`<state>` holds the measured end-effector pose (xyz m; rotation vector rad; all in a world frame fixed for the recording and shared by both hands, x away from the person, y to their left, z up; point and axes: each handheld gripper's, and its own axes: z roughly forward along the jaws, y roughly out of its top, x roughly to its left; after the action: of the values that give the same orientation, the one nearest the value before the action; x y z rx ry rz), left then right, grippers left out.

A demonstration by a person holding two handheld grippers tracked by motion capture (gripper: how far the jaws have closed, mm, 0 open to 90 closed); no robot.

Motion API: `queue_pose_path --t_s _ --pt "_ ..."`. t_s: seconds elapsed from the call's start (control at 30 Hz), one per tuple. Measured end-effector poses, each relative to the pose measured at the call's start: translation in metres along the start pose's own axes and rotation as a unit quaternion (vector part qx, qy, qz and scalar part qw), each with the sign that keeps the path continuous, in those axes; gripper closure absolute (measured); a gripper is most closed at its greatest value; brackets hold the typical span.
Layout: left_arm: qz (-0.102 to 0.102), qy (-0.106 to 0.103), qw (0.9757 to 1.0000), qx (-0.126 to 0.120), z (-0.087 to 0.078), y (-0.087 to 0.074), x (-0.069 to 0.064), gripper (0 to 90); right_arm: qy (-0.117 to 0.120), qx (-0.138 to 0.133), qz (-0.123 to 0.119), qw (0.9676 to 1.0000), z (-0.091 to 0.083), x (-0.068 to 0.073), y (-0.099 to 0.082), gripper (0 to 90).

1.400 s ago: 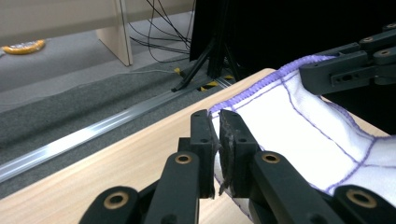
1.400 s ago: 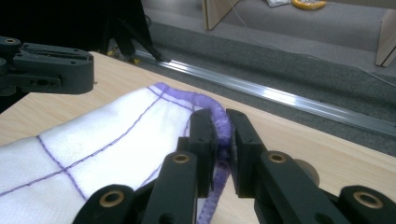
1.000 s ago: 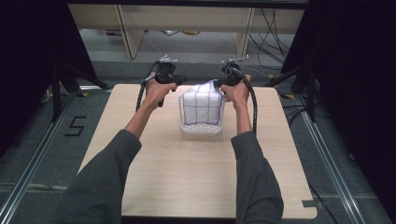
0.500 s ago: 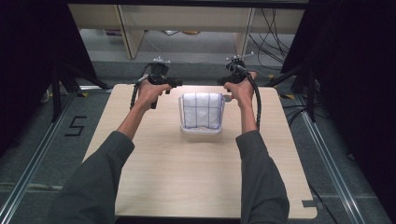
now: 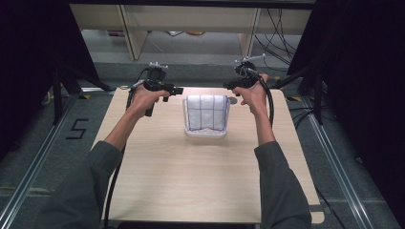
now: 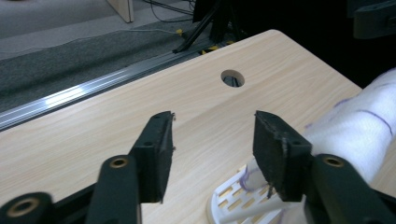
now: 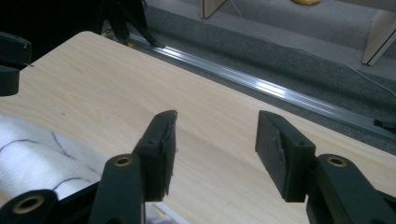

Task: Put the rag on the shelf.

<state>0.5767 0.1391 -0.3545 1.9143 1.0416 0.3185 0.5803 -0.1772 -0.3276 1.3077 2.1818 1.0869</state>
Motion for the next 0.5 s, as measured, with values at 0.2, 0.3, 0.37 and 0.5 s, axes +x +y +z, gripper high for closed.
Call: queue_pose_path --t_s 0.2,0.3,0.37,0.5 --pt "-0.003 -0.003 1.0 -0.002 -0.01 -0.007 -0.003 36.9 -0.003 -0.005 0.007 1.0 -0.009 0.002 -0.003 43.4" --pt "-0.002 -0.007 1.0 -0.002 -0.012 -0.01 -0.004 35.8 0.0 -0.013 0.009 0.9999 -0.013 0.004 -0.005 43.1" --pt "-0.003 -0.013 0.9999 -0.003 -0.014 -0.013 -0.006 35.7 0.002 -0.014 0.002 0.9999 -0.016 0.007 -0.006 42.2" --pt "-0.006 -0.024 0.9997 -0.008 -0.02 -0.02 -0.01 34.7 0.009 -0.028 -0.005 0.9995 -0.021 0.011 -0.01 41.2"
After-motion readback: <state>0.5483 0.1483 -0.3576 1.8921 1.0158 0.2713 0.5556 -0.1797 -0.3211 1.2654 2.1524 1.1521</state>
